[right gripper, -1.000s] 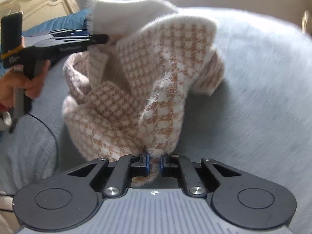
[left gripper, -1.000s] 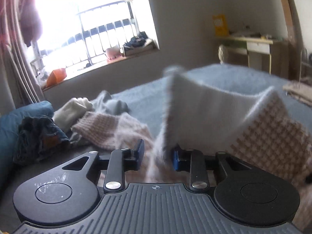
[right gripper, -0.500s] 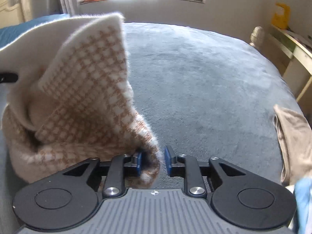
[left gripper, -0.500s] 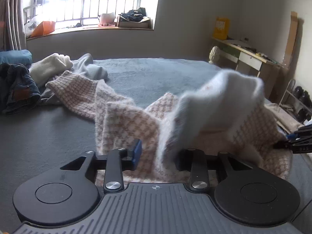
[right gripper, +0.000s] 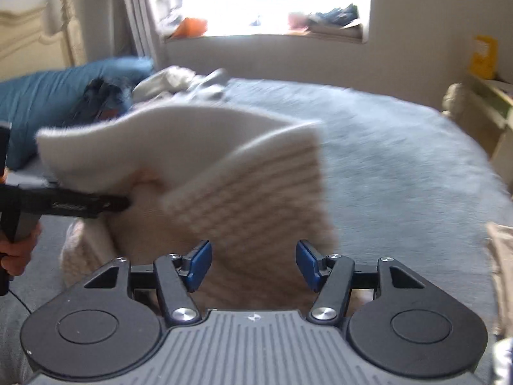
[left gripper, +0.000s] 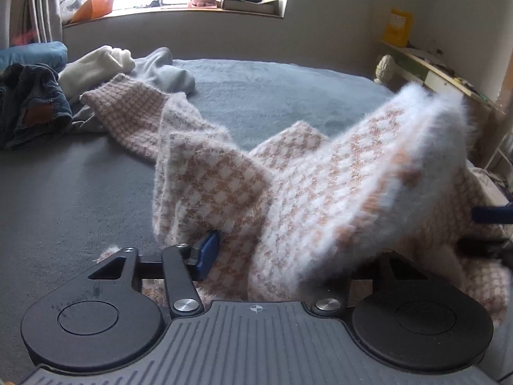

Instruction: Fold clothes

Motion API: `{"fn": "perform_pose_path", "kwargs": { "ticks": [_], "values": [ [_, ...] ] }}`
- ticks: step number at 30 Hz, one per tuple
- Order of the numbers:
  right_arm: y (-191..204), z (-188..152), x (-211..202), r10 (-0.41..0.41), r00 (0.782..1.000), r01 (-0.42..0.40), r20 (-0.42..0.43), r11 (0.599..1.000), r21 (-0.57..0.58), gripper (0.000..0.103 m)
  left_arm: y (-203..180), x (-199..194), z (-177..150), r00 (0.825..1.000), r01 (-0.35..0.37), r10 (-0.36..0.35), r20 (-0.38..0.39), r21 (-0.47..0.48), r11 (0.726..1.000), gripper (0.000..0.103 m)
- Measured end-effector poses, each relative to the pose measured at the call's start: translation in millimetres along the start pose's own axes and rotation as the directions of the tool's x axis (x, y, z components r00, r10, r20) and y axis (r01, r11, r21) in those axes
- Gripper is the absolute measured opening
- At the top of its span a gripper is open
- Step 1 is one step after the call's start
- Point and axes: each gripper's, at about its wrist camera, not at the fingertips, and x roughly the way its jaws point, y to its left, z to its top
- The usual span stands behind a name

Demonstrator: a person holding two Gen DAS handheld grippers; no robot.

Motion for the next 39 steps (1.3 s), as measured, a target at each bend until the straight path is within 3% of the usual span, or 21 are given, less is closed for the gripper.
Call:
{"fn": "perform_pose_path", "kwargs": {
  "ticks": [1, 5, 9, 10, 14, 18, 21, 25, 28, 35, 36, 37, 38, 39],
  "values": [
    [12, 1, 10, -0.011, 1.0, 0.01, -0.022, 1.0, -0.023, 0.065, 1, -1, 0, 1.0, -0.001, 0.001, 0.008, -0.008, 1.0, 0.035],
    [42, -4, 52, -0.082, 0.993, 0.073, -0.09, 0.992, -0.102, 0.067, 6, -11, -1, 0.998, 0.035, -0.033, 0.05, -0.039, 0.999, 0.022],
    [50, -19, 69, -0.194, 0.978, 0.175, -0.075, 0.962, -0.207, 0.062, 8, -17, 0, 0.995, 0.068, -0.065, 0.079, -0.036, 0.997, 0.022],
    [46, -22, 68, -0.213, 0.974, 0.194, -0.072, 0.959, -0.208, 0.057, 9, -17, 0, 0.994, 0.076, -0.073, 0.082, -0.038, 0.996, 0.022],
    [26, -25, 66, -0.289, 0.953, 0.276, -0.086, 0.951, -0.142, 0.053, 12, -11, 0, 0.991, 0.102, -0.097, 0.088, -0.048, 0.994, 0.022],
    [33, -25, 72, -0.298, 0.949, 0.284, -0.1, 0.949, -0.139, 0.053, 12, -6, -1, 0.99, 0.106, -0.103, 0.093, -0.034, 0.994, 0.022],
    [50, -29, 78, -0.295, 0.951, 0.27, -0.094, 0.94, -0.209, 0.054, 14, -3, -2, 0.989, 0.115, -0.11, 0.093, -0.041, 0.993, 0.022],
    [64, -39, 80, -0.352, 0.935, 0.316, -0.04, 0.879, -0.356, 0.047, 17, -3, -3, 0.987, 0.131, -0.126, 0.097, -0.043, 0.99, 0.022],
    [53, -44, 74, -0.41, 0.912, 0.371, -0.028, 0.85, -0.373, 0.04, 15, -2, -4, 0.986, 0.138, -0.135, 0.099, -0.025, 0.99, 0.022],
    [54, -54, 108, -0.414, 0.906, 0.351, -0.087, 0.851, -0.39, 0.04, 2, 1, -7, 0.986, 0.122, -0.124, 0.109, 0.028, 0.992, 0.022],
    [53, -54, 110, -0.411, 0.907, 0.349, -0.089, 0.854, -0.386, 0.037, 2, -1, -8, 0.986, 0.115, -0.118, 0.117, 0.03, 0.993, 0.022],
    [52, -53, 107, -0.407, 0.91, 0.351, -0.081, 0.858, -0.375, 0.017, 4, -3, -8, 0.986, 0.107, -0.109, 0.126, 0.025, 0.994, 0.022],
    [53, -52, 100, -0.414, 0.909, 0.367, -0.051, 0.852, -0.374, 0.009, 6, -6, -8, 0.986, 0.099, -0.101, 0.135, 0.021, 0.995, 0.021],
    [56, -52, 91, -0.428, 0.904, 0.393, -0.007, 0.837, -0.381, 0.01, 8, -8, -9, 0.985, 0.091, -0.092, 0.144, 0.016, 0.996, 0.02]
  ]
}}
